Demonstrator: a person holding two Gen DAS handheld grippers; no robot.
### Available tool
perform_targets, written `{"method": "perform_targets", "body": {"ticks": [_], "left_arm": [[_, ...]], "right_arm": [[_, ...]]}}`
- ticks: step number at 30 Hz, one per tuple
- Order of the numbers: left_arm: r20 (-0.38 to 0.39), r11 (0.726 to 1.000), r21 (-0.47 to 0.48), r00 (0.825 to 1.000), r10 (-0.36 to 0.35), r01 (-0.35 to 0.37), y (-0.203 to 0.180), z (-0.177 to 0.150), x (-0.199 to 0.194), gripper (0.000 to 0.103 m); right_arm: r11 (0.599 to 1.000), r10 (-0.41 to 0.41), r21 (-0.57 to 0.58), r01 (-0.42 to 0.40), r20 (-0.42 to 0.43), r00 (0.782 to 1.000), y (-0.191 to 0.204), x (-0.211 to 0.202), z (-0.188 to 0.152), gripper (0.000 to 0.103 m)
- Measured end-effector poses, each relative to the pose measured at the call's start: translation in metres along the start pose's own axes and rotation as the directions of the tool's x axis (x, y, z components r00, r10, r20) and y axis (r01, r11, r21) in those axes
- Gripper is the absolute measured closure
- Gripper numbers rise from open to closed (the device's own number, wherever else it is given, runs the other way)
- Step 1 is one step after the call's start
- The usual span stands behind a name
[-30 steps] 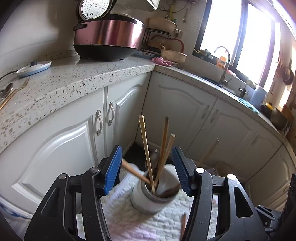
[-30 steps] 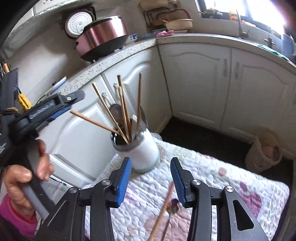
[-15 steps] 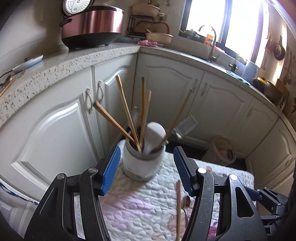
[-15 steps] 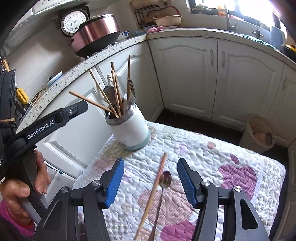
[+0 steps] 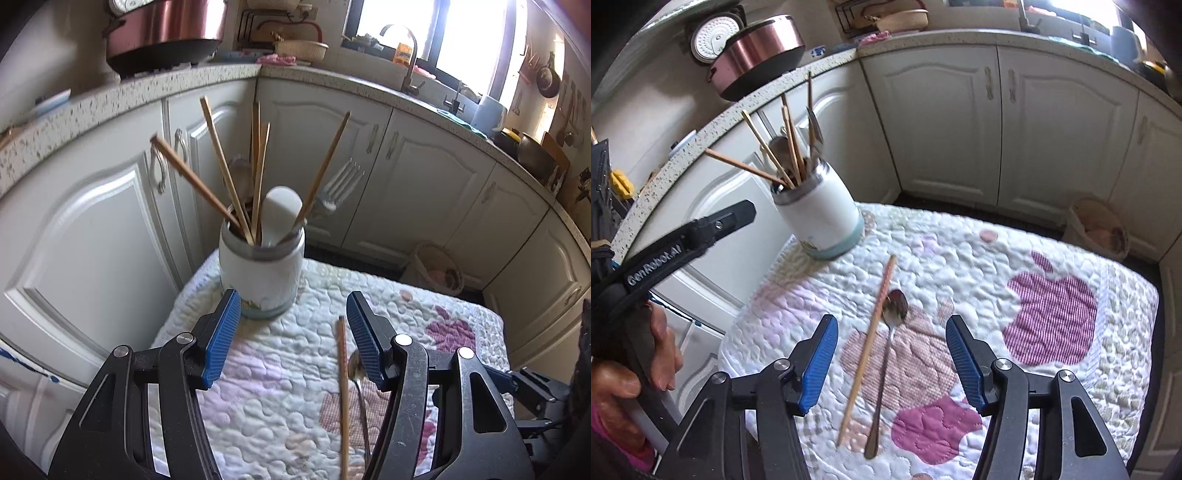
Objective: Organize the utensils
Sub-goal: 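Close left gripper on the wooden chopstick while right gripper closes on the metal spoon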
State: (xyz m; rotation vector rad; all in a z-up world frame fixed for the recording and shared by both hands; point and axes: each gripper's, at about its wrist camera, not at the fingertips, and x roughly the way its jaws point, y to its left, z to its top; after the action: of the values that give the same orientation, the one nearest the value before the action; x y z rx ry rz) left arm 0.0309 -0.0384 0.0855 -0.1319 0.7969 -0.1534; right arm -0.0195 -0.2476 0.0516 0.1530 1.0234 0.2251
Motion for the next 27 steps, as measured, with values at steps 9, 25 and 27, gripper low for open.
{"method": "perform_targets", "body": {"ticks": [9,25,27], "left_arm": [[-0.141,0.998,-0.063,0.989,-0.039,0.03,0.017,-0.021,0.03,0.043],[-0.24,0.995,-0.102,0.971,-0.022,-0.002,0.033,-0.037,0.065,0.043],[-0.252,0.995,-0.102,0.967,-0.031,0.005,0.029,-0.038,0.07,0.043]], "right_arm": [[0.999,-0.043,0.005,0.044,-0.103,0.994,-0.014,0.059,-0.012,0.052],[0.994,-0.026,-0.113,0.008,-0.163,0.986,0.005,0.137,0.012,0.067],[0.992,-0.037,-0.124,0.018,-0.158,0.987,0.006,0.138,0.013,0.074]]}}
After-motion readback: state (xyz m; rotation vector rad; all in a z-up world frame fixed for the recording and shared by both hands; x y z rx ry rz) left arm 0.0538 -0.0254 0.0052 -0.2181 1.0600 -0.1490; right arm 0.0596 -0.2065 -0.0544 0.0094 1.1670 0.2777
